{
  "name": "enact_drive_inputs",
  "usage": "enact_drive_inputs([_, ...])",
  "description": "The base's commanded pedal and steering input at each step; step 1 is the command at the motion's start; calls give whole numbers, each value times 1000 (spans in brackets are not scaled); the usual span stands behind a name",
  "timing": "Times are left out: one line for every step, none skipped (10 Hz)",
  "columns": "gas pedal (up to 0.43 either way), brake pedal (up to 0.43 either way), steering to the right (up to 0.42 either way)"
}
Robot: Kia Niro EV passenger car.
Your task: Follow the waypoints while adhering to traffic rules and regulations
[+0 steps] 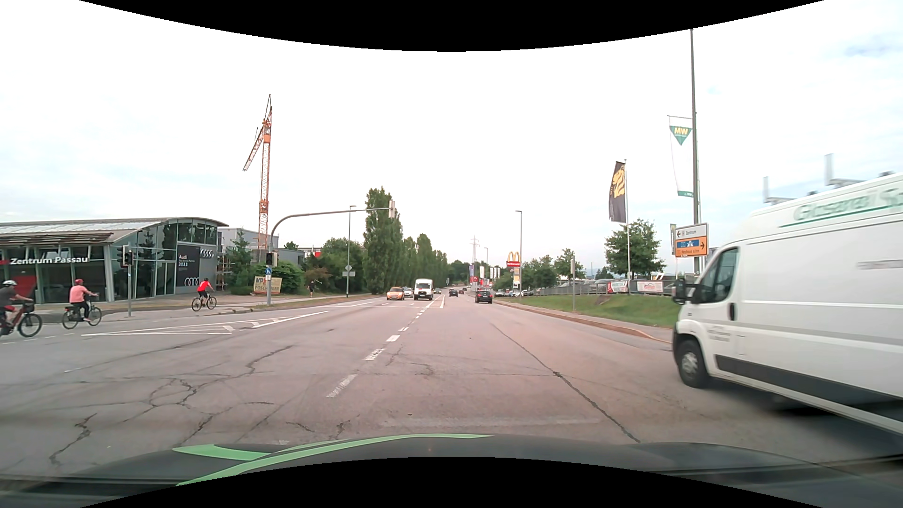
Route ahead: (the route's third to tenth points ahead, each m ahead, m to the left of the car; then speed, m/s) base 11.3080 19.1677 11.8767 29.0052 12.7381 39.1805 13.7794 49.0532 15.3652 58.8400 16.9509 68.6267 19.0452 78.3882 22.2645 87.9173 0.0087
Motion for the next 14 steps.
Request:
enact_drive_inputs([0,226,-9])
enact_drive_inputs([0,226,-9])
enact_drive_inputs([0,226,-9])
enact_drive_inputs([0,226,-9])
enact_drive_inputs([0,226,-9])
enact_drive_inputs([0,226,-9])
enact_drive_inputs([0,226,-9])
enact_drive_inputs([0,226,-9])
enact_drive_inputs([0,226,-9])
enact_drive_inputs([0,232,-9])
enact_drive_inputs([0,232,-9])
enact_drive_inputs([0,232,-9])
enact_drive_inputs([0,232,-9])
enact_drive_inputs([0,232,-9])
